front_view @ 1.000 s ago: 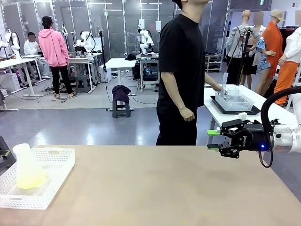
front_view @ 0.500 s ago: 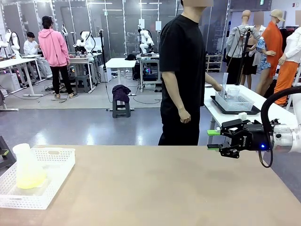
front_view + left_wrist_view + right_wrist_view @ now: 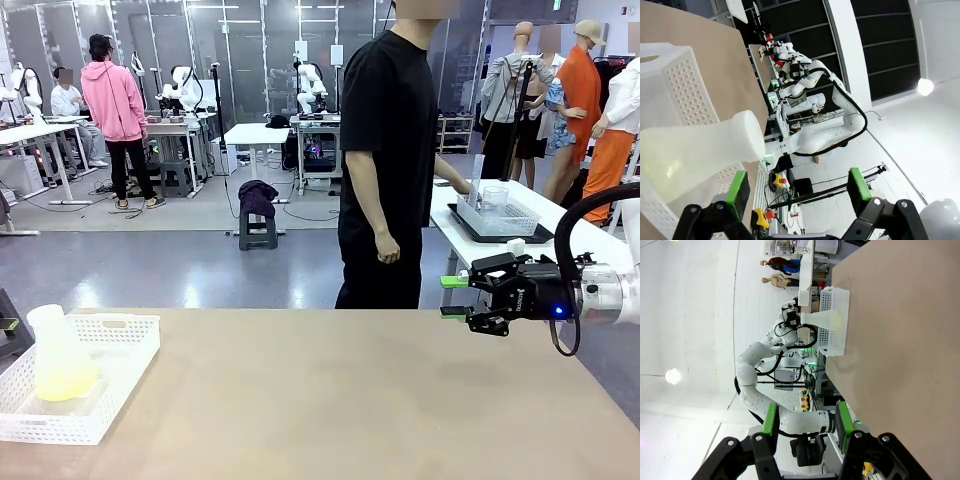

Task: Prepare the solutions needed for the experiment.
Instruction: When the human places the Big flask in the center of the table, pick up the Big flask and place it in the left Organizing basket.

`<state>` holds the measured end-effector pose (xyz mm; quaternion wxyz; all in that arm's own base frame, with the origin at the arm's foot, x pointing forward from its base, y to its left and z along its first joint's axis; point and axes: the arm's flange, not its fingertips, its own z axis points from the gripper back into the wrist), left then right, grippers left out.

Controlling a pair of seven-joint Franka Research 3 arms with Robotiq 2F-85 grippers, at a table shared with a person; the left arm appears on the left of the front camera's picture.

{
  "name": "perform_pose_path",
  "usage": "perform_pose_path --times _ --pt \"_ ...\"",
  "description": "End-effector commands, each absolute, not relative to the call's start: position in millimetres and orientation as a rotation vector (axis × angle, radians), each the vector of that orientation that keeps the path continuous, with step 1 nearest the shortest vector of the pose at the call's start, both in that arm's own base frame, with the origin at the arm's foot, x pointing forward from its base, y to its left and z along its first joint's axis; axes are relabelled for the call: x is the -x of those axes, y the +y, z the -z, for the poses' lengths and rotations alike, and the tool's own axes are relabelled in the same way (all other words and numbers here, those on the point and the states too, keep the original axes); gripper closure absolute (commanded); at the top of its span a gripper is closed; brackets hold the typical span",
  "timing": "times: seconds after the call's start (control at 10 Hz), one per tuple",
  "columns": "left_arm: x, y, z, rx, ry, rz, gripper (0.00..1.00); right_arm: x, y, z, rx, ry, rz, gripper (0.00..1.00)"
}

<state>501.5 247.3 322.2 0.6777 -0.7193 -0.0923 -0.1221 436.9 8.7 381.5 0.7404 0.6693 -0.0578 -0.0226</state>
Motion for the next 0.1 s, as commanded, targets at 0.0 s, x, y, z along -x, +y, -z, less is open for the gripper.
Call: perform_pose_path --times 0.0 --pt "-500.3 247.3 -321.3 1.611 -0.206 0.273 0.00 -437.1 8.4 -382.6 -1.472 -0.128 0.046 0.42"
